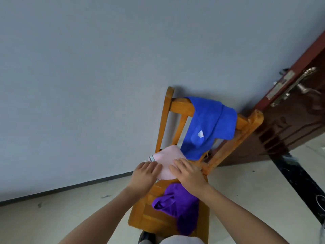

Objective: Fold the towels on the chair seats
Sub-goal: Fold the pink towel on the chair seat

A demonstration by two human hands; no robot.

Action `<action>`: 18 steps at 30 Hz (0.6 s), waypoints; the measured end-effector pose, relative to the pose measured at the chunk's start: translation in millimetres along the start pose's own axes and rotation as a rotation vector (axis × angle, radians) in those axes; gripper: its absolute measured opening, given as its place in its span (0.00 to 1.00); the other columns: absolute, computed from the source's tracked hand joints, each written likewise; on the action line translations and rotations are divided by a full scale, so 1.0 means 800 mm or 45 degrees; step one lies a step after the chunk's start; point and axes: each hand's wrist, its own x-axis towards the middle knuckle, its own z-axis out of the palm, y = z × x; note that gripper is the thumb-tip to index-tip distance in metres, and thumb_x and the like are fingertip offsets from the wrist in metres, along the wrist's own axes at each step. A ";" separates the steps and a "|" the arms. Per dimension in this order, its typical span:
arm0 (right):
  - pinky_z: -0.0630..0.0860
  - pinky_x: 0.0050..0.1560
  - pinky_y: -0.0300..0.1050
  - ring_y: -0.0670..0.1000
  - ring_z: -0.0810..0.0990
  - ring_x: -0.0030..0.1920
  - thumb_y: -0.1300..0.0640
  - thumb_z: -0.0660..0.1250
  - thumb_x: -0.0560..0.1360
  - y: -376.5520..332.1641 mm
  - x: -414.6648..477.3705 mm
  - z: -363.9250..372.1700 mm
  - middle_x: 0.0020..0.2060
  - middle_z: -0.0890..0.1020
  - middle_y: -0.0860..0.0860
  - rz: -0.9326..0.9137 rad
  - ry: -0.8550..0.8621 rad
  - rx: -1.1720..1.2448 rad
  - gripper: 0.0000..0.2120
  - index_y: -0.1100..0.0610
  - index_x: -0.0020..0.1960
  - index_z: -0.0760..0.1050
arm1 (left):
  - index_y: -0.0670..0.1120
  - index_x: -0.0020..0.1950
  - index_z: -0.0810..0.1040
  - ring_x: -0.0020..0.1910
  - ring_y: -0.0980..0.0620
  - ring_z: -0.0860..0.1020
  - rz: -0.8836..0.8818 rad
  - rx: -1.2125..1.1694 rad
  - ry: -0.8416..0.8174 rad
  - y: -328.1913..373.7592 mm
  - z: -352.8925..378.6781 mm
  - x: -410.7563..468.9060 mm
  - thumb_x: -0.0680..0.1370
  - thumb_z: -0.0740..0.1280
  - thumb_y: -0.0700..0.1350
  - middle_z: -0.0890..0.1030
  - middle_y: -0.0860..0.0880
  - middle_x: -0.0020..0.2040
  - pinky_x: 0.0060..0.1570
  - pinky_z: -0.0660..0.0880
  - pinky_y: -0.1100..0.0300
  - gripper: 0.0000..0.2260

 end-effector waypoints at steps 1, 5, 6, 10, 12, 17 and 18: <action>0.77 0.36 0.39 0.51 0.83 0.43 0.61 0.63 0.69 0.004 0.010 -0.009 0.40 0.82 0.52 -0.031 0.052 -0.025 0.09 0.54 0.45 0.80 | 0.48 0.53 0.69 0.39 0.50 0.83 -0.008 0.019 0.039 -0.002 -0.014 0.004 0.56 0.81 0.51 0.84 0.49 0.44 0.40 0.79 0.60 0.32; 0.77 0.36 0.39 0.52 0.81 0.43 0.63 0.70 0.66 0.021 0.042 -0.026 0.41 0.81 0.52 -0.158 0.172 -0.011 0.10 0.55 0.47 0.76 | 0.47 0.52 0.69 0.38 0.49 0.83 -0.060 0.120 0.139 -0.003 -0.052 0.013 0.55 0.81 0.50 0.84 0.47 0.44 0.39 0.79 0.59 0.32; 0.77 0.35 0.39 0.51 0.81 0.43 0.62 0.73 0.64 0.025 0.049 -0.029 0.41 0.81 0.52 -0.189 0.183 0.014 0.13 0.56 0.47 0.77 | 0.47 0.52 0.69 0.38 0.49 0.83 -0.082 0.143 0.145 -0.004 -0.059 0.013 0.55 0.81 0.49 0.84 0.47 0.44 0.39 0.79 0.59 0.32; 0.77 0.33 0.38 0.50 0.82 0.40 0.62 0.76 0.59 0.029 0.080 -0.053 0.39 0.82 0.51 -0.379 0.252 0.088 0.14 0.55 0.44 0.79 | 0.47 0.52 0.70 0.36 0.50 0.81 -0.249 0.254 0.194 0.009 -0.089 0.000 0.54 0.81 0.47 0.83 0.48 0.43 0.38 0.78 0.61 0.31; 0.78 0.33 0.38 0.50 0.82 0.40 0.61 0.76 0.59 0.023 0.090 -0.057 0.38 0.82 0.51 -0.466 0.291 0.116 0.13 0.55 0.42 0.79 | 0.47 0.51 0.70 0.35 0.50 0.81 -0.349 0.284 0.220 0.020 -0.102 -0.014 0.54 0.81 0.47 0.83 0.49 0.42 0.37 0.78 0.60 0.31; 0.79 0.32 0.36 0.49 0.82 0.38 0.56 0.79 0.58 -0.029 0.092 -0.059 0.38 0.82 0.51 -0.845 0.312 0.297 0.15 0.54 0.42 0.79 | 0.50 0.51 0.70 0.35 0.53 0.81 -0.640 0.473 0.160 0.083 -0.135 -0.094 0.55 0.81 0.51 0.82 0.52 0.42 0.37 0.78 0.63 0.30; 0.79 0.31 0.36 0.49 0.82 0.38 0.56 0.80 0.57 -0.048 0.094 -0.062 0.38 0.82 0.51 -0.917 0.320 0.347 0.18 0.54 0.44 0.78 | 0.50 0.51 0.70 0.35 0.53 0.81 -0.707 0.506 0.155 0.094 -0.145 -0.115 0.55 0.81 0.51 0.82 0.52 0.41 0.36 0.77 0.64 0.30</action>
